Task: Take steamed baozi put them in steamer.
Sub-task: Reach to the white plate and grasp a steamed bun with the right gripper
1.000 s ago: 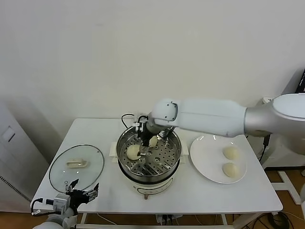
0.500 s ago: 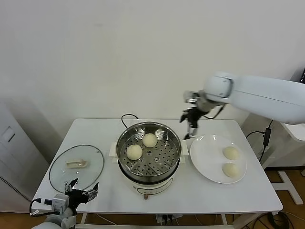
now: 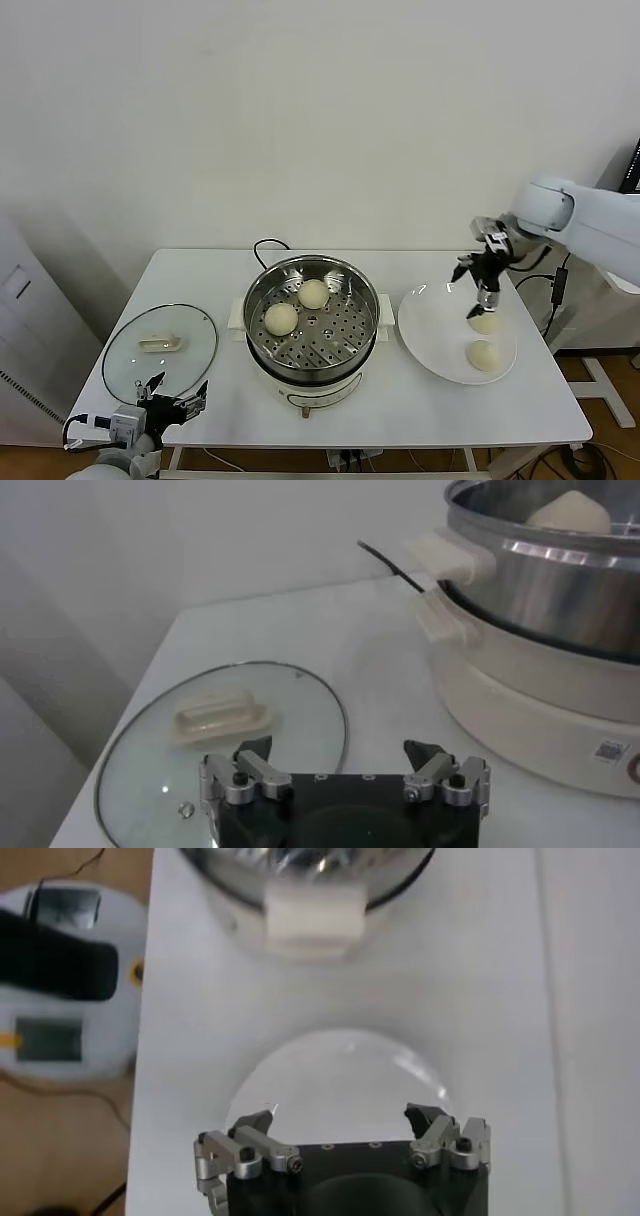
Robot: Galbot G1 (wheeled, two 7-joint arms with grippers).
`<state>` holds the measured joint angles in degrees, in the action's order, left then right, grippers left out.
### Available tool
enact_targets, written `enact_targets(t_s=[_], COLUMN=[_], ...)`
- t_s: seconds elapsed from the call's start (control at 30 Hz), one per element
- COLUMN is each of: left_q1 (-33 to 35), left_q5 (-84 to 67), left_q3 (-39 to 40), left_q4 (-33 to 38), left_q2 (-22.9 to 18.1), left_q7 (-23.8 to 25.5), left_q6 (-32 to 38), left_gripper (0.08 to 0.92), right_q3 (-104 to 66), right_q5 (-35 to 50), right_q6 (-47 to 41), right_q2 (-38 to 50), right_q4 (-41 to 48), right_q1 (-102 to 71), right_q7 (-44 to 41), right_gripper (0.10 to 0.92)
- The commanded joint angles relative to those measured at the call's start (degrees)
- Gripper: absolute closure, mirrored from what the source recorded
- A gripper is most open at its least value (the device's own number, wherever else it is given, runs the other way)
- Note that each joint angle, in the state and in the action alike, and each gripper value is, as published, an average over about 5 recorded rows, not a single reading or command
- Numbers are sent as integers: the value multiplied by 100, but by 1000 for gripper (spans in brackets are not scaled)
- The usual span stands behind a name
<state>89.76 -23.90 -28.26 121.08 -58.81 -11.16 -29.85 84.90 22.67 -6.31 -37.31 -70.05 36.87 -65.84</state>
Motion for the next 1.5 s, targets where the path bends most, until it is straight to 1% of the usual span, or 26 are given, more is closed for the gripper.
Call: enact_targets(t_s=[0.03,0.13,0.6,1.13,1.23,1.33,1.5], left_q1=[4,9,-1,1,-4,-2,9], left_q5=[2,2,16,17,17,17,17], left_q3=[-5,-12,5,6,4,2,0], left_q4=[1,2,-15,-68,-71,-73,-79], left_q2=[-3,-10,-19,9,14,15,17], left_q7=[0,0,4,10,10,9,10], left_q6=[-1,1,-2,4,3,3,6], left_gripper=[177,177,177,177,177,177,177], right_q3=[-815,-1088,-2144,-2575,-2634,-2700,-2803], right_q5=[-1070,-1318,-1947,-2392,-2452,-2527,-2584], right_q6=[590,693,1063,1223,1214,1202,1168], right_q2=[259,171,-83,-398,-431,-452,-467], right_q4=[520,705,1304,1688,1730,1756,1773], right_q1=[-1149,-1513,-2690,-3069,-3115,-3160,-3223], right_q7=[-229,-138,8,-63,-73,-109,-130], right_gripper=[203,203,203,206,243,307,440])
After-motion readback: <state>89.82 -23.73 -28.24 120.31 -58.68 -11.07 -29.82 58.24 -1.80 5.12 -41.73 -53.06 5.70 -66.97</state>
